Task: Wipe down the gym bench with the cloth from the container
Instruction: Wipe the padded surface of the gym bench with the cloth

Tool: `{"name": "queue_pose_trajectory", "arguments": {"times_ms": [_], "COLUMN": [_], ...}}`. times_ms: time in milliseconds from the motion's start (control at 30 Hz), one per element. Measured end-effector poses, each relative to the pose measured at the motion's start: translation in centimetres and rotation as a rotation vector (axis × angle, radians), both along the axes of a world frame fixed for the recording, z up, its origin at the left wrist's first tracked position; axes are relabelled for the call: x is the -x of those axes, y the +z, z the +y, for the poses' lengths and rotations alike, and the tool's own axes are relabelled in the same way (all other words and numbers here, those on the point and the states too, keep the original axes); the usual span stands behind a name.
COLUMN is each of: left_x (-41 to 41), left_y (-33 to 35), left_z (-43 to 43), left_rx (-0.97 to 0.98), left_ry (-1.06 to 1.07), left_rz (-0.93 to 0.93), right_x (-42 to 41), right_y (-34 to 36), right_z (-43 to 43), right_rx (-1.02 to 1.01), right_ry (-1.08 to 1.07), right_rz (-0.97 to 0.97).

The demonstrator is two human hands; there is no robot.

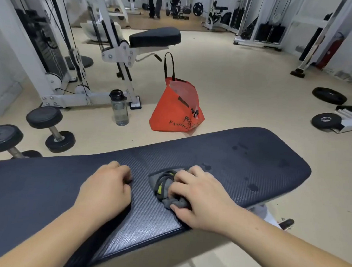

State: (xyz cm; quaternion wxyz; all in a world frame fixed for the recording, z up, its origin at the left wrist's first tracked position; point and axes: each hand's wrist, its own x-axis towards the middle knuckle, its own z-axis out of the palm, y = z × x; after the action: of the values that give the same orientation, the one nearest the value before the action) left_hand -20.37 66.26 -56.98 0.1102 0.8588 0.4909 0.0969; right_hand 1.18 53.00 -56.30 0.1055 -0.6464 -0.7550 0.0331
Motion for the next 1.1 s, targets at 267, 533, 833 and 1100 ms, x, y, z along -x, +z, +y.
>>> {"name": "queue_pose_trajectory", "arguments": {"times_ms": [267,533,833,1100], "left_x": [-6.8,-9.9,-10.6,-9.4], "left_y": [0.4,0.2,-0.9,-1.1], "left_z": [-0.8,-0.7,-0.3,0.0], "left_rx": [0.016,0.049,-0.073,0.007], "left_ry": [-0.159,-0.235,-0.213,-0.206], "left_rz": [-0.113,-0.004,0.099,0.002], "right_x": [-2.9,-1.2,-4.2,-8.7], "right_y": [1.2,-0.1,0.2,-0.2], "right_z": [-1.8,-2.2,-0.1,4.1], "right_rx": [0.046,0.041,-0.011,-0.010], "right_ry": [-0.163,0.058,-0.220,-0.482], "right_rz": [-0.051,-0.059,-0.075,-0.029]}}
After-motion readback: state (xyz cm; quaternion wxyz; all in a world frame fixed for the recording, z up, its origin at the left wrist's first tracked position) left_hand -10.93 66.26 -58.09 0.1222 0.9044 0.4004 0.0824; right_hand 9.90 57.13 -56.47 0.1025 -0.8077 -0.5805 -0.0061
